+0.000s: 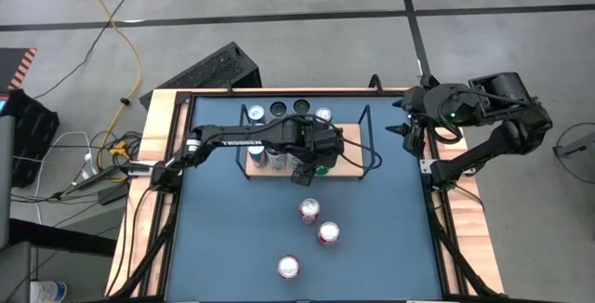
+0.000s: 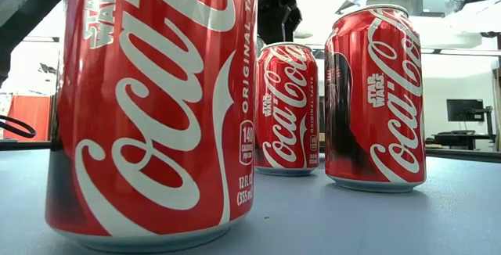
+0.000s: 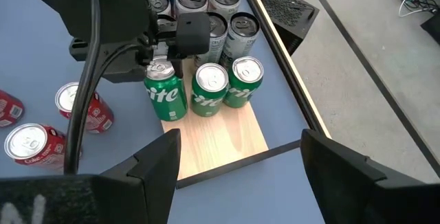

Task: Place canned beverage on shelf
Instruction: Put the green soda can on the shelf aligned with the other green soda cans

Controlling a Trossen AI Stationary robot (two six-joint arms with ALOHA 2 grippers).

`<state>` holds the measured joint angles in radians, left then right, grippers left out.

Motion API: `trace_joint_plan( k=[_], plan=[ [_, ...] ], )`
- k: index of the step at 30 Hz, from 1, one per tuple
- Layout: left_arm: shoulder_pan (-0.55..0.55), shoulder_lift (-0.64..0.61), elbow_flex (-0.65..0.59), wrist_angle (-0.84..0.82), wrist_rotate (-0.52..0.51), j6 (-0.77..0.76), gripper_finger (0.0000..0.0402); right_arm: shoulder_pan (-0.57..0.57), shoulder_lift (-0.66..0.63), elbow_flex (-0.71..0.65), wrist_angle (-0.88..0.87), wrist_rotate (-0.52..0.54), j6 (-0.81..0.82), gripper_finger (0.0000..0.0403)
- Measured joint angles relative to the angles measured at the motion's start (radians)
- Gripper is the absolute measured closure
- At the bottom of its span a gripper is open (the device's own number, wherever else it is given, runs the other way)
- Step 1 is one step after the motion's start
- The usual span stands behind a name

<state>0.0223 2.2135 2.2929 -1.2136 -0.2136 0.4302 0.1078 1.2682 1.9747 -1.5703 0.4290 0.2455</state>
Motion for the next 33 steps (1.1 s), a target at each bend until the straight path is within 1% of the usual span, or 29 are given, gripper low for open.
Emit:
trace_joint_plan(
  k=[12,22,33],
  plan=[
    [0.0,0.0,0.0,0.005,0.009,0.06,0.0136,0.0,0.0,0.0,0.0,0.0,0.0,0.0121],
    [0.0,-0.001,0.0,0.008,0.005,0.101,0.0117,0.0,0.0,0.0,0.0,0.0,0.0,0.0121],
    [0.002,-0.001,0.0,0.012,-0.007,0.111,0.0115,0.0,0.0,0.0,0.0,0.0,-0.001,0.0121]
  ],
)
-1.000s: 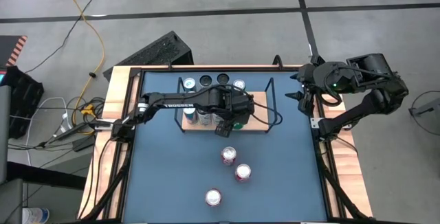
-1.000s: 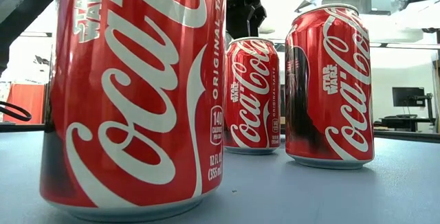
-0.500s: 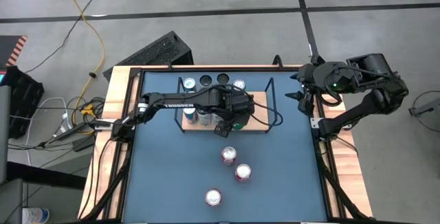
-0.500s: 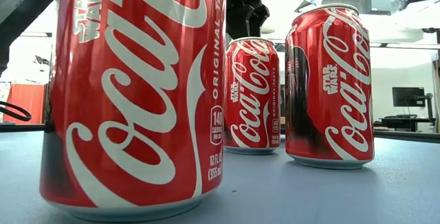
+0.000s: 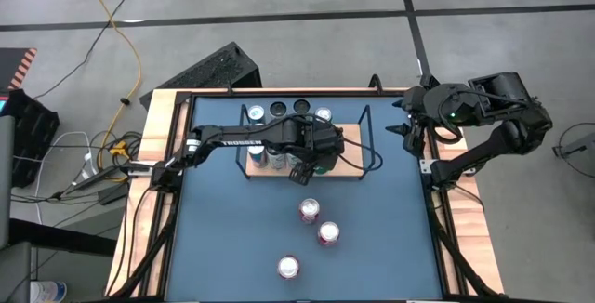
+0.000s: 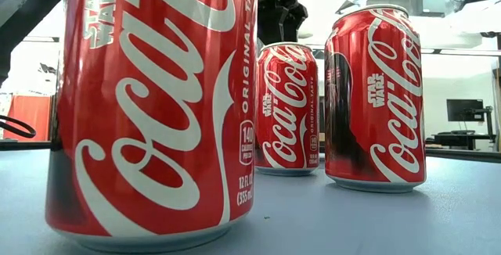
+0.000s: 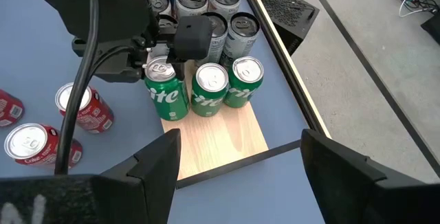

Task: Place canned beverage on shelf
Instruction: Put the green soda can on the shelf aligned with the other green soda cans

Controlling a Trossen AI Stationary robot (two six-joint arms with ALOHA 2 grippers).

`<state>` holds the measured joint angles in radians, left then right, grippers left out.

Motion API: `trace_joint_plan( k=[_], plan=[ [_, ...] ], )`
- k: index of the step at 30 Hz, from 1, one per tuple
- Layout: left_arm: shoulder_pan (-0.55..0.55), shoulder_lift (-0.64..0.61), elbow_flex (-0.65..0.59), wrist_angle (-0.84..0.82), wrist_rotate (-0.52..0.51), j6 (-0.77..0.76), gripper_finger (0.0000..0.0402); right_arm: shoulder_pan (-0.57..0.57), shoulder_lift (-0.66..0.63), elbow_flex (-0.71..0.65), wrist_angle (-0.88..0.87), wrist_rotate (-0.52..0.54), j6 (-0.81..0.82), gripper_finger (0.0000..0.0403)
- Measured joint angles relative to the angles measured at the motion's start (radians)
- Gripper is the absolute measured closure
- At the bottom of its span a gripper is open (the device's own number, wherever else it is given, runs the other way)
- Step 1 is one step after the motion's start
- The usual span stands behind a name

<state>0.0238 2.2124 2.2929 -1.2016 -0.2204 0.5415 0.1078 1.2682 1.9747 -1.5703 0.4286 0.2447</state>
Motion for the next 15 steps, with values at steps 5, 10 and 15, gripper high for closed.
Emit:
trace_joint_plan(
  k=[5,10,15],
  plan=[
    [0.004,0.0,0.0,0.001,0.006,-0.005,0.0115,0.0,0.0,0.0,0.0,0.0,-0.002,0.0121],
    [0.007,0.0,0.0,0.008,0.006,-0.006,0.0115,0.0,0.0,0.0,0.0,0.0,-0.002,0.0121],
    [0.012,0.0,0.0,0.007,0.009,-0.015,0.0115,0.0,0.0,0.0,0.0,0.0,-0.002,0.0121]
  ],
)
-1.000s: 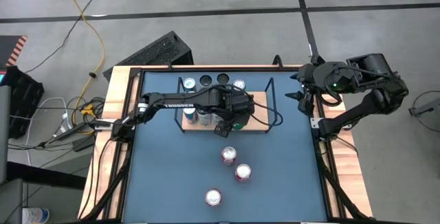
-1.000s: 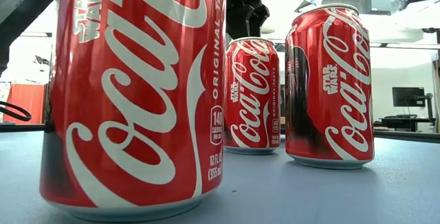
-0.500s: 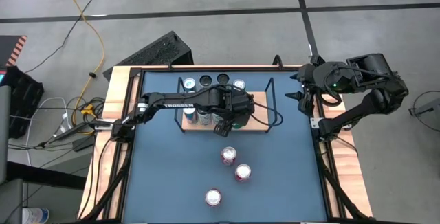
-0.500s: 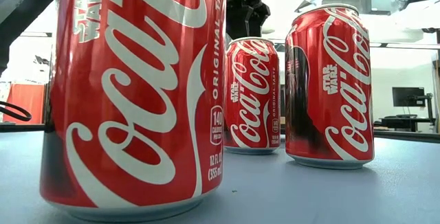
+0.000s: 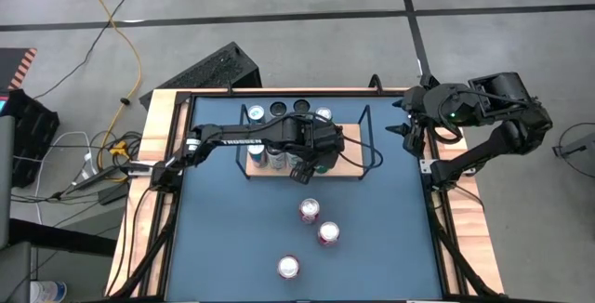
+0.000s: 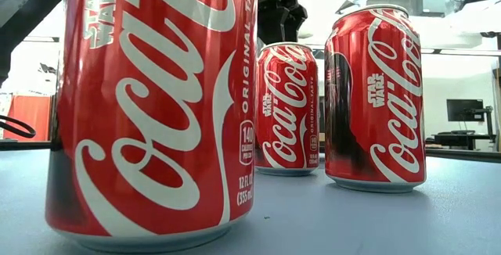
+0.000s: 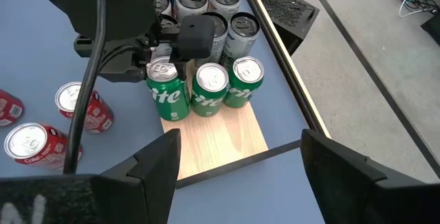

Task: Place canned beverage on shelf
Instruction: Put the green soda can on the shelf aligned with the other green soda cans

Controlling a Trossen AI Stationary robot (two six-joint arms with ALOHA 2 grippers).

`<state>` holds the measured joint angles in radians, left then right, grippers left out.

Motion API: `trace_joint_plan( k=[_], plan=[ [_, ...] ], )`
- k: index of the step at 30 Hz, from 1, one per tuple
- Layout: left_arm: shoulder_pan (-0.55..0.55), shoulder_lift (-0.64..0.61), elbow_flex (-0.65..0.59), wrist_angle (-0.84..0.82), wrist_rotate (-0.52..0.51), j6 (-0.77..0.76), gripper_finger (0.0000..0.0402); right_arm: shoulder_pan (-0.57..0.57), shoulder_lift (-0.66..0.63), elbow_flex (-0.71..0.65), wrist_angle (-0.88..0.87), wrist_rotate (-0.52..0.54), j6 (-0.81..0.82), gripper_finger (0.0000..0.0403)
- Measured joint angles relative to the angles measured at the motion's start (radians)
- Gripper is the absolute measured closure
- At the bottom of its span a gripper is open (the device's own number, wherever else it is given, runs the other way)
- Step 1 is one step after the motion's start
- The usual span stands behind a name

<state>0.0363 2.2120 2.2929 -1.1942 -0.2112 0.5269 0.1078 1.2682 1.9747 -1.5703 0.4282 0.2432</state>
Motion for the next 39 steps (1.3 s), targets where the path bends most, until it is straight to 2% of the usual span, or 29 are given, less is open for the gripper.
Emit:
trace_joint_plan(
  k=[14,23,35,39],
  plan=[
    [0.002,0.0,0.0,-0.001,0.024,-0.005,0.0114,0.0,0.0,0.0,0.0,0.0,-0.004,0.0121],
    [0.002,-0.006,0.002,0.002,-0.021,0.011,0.0064,0.0,0.0,0.0,0.0,0.0,-0.005,0.0121],
    [-0.01,-0.008,0.002,0.035,-0.038,-0.034,0.0059,0.0,0.0,0.0,0.0,0.0,-0.007,0.0121],
    [-0.025,-0.009,0.049,0.023,-0.038,-0.041,0.0058,0.0,0.0,0.0,0.0,0.0,-0.008,0.0121]
  ],
)
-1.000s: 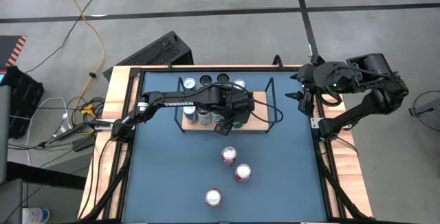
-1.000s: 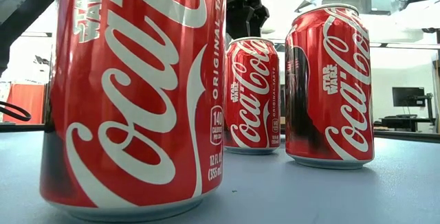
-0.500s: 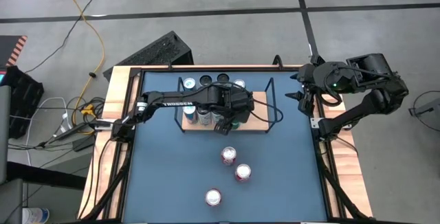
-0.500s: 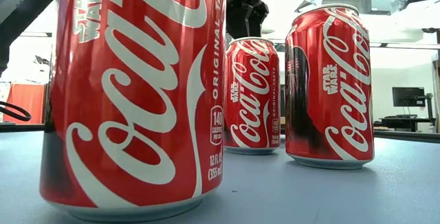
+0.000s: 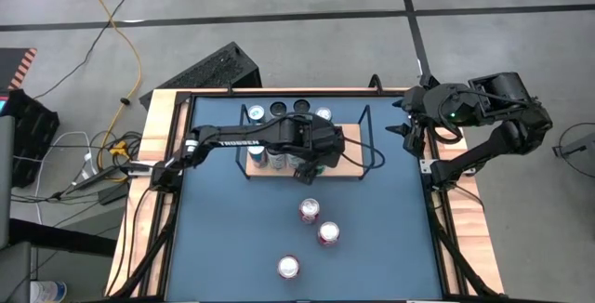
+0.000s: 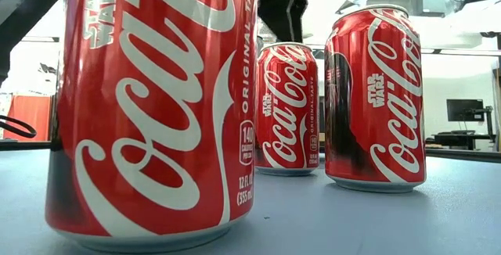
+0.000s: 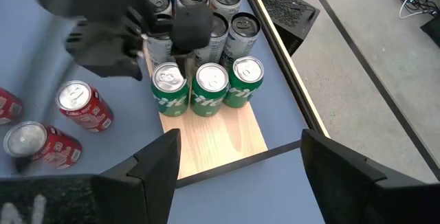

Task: Place canned beverage on shelf
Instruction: Put the green soda can on the shelf aligned with the other green soda cans

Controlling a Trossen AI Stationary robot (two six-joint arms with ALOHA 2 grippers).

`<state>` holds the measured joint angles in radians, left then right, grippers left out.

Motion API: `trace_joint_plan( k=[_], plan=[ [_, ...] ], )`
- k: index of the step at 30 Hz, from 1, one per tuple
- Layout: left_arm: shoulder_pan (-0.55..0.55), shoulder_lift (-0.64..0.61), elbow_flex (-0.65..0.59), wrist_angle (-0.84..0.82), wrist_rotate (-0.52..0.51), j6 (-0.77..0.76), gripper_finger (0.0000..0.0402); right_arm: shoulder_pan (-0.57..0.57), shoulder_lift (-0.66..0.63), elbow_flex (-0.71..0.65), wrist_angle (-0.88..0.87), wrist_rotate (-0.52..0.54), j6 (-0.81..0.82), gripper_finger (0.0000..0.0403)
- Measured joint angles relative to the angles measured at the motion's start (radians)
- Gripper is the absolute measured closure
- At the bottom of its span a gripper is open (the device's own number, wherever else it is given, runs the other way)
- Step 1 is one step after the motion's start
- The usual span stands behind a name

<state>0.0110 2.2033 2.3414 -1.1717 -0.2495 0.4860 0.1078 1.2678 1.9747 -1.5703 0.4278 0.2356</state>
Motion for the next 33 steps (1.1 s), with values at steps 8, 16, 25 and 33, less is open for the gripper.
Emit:
trace_joint_plan(
  k=[8,16,25,33],
  plan=[
    [-0.048,-0.097,0.014,-0.018,-0.103,-0.086,0.0058,0.0,0.009,0.0,0.067,-0.002,0.001,0.0121],
    [-0.136,-0.327,0.01,-0.082,-0.29,-0.288,0.0058,-0.003,0.065,-0.161,0.309,-0.004,-0.11,0.0121],
    [-0.195,-0.498,0.011,-0.116,-0.303,-0.492,0.0058,-0.002,0.202,-0.367,0.591,-0.007,-0.219,0.0121],
    [-0.227,-0.545,0.011,-0.145,-0.341,-0.508,0.0058,-0.004,0.323,-0.399,0.669,-0.034,-0.276,0.0121]
  ],
)
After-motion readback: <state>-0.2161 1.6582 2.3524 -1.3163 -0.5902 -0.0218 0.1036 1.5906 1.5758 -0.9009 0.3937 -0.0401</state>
